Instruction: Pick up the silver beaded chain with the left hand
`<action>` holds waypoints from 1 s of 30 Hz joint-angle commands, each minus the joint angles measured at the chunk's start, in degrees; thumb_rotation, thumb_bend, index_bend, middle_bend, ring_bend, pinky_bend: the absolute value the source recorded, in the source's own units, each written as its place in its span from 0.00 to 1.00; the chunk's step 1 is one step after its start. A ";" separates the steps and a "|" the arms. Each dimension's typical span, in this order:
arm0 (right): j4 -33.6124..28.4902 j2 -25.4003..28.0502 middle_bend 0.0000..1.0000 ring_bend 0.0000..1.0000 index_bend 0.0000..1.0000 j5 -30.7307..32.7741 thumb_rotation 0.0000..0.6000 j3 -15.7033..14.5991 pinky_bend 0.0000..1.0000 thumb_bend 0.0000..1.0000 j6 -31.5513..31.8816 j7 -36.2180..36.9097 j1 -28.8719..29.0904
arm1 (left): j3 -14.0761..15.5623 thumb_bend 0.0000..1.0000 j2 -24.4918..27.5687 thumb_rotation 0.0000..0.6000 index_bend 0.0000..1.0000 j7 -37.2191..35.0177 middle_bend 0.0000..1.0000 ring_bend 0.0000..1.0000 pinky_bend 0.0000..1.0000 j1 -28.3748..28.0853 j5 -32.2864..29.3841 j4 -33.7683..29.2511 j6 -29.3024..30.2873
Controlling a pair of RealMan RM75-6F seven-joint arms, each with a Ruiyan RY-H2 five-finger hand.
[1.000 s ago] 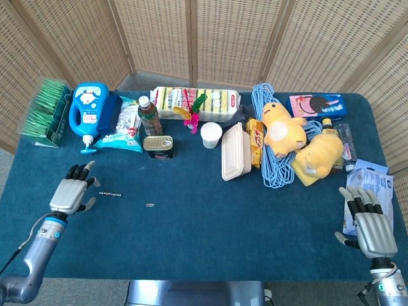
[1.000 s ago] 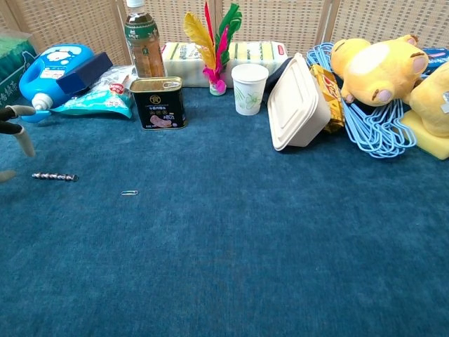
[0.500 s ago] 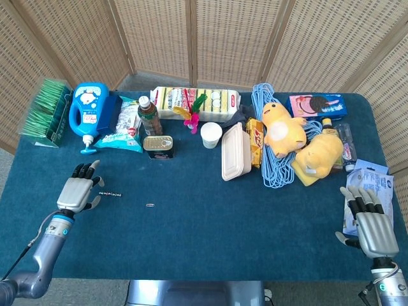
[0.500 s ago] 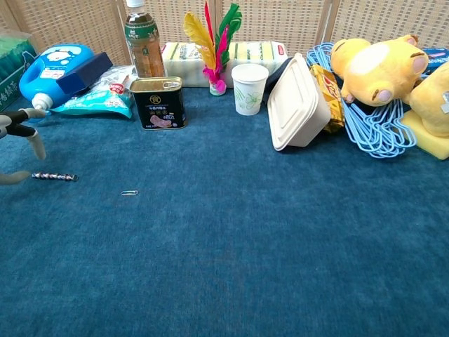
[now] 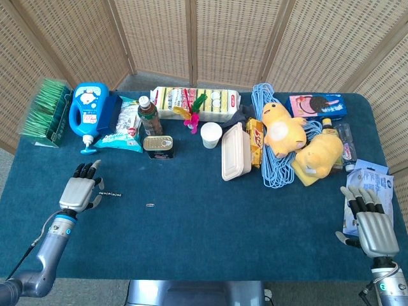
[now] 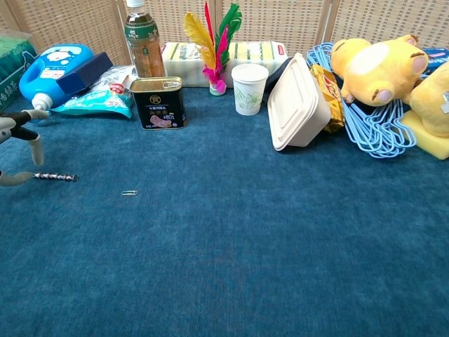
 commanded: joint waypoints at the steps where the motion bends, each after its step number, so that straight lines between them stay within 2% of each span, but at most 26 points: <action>1: 0.12 -0.07 0.00 0.00 0.00 -0.17 1.00 0.06 0.00 0.00 0.25 -0.08 -0.01 | 0.15 0.64 -0.17 1.00 0.46 0.54 0.00 0.00 0.00 0.04 0.17 0.46 0.37; 30: 0.51 -0.09 0.00 0.00 0.00 -0.52 1.00 0.26 0.00 0.00 1.03 0.82 -0.14 | 0.58 0.64 -4.10 1.00 0.46 1.52 0.00 0.00 0.00 0.51 0.75 5.23 2.37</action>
